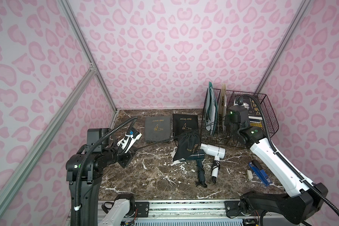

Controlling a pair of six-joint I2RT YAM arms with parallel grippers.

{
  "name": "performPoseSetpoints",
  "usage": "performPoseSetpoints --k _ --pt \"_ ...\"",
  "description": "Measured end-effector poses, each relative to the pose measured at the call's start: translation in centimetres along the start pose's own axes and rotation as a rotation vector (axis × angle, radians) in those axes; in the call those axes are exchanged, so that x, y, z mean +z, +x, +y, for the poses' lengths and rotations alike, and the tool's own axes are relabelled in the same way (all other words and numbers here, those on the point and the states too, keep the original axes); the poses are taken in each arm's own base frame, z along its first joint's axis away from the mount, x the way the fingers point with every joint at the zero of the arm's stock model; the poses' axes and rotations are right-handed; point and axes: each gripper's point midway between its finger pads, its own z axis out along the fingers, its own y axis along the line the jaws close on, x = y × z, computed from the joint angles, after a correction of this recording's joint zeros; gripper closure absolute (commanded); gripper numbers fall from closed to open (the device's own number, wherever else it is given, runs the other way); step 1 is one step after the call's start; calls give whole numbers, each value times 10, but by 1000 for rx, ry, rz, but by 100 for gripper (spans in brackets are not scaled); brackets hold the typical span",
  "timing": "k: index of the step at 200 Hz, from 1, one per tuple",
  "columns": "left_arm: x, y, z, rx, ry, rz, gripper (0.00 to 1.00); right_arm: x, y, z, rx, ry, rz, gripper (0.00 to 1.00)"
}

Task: Pack away hair dryers
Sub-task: Pull the drawstrings on both sides of the drawstring bag, then place the drawstrings on both sides at the center of the board.

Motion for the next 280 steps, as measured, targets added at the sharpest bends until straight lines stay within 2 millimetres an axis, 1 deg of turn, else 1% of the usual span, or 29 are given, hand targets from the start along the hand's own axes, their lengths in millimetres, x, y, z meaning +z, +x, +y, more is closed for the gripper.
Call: performPoseSetpoints --k 35,50,67,75,92,116,129,150,164,188,218,236,258,280 --pt "-4 -5 0 -15 -4 -17 98 -2 -6 1 -1 -10 -7 100" --pt "-8 -11 1 -26 -10 -32 98 -5 -10 2 0 -17 -15 100" --pt "-16 -21 6 -50 -32 -54 98 -12 -13 11 -14 -30 -31 100" --pt "-21 -27 8 -61 -44 -71 99 -18 -17 17 -27 -43 -38 100" --pt "-34 -41 11 -81 -70 -115 98 -34 -32 39 -35 -87 -76 100" --pt "-52 -62 17 -114 -102 -178 98 -56 -45 67 -50 -145 -113 100" --pt "-56 -70 21 -134 -110 -196 98 -68 -49 80 -55 -183 -121 100" --pt "-56 -79 29 -174 -118 -207 98 -89 -51 104 -54 -259 -131 100" --pt "-57 -80 34 -196 -137 -209 99 -102 -47 124 -67 -319 -128 100" --pt "-66 -85 36 -209 -167 -239 98 -121 -37 158 -87 -415 -112 100" --pt "-71 -85 42 -222 -210 -238 98 -144 -20 199 -127 -516 -84 100" --pt "-72 -83 45 -231 -230 -230 98 -155 -8 219 -150 -566 -65 100" --pt "-78 -79 43 -234 -250 -237 99 -167 7 243 -184 -618 -43 100" --pt "-82 -77 42 -232 -268 -241 99 -172 21 259 -198 -653 -16 100"
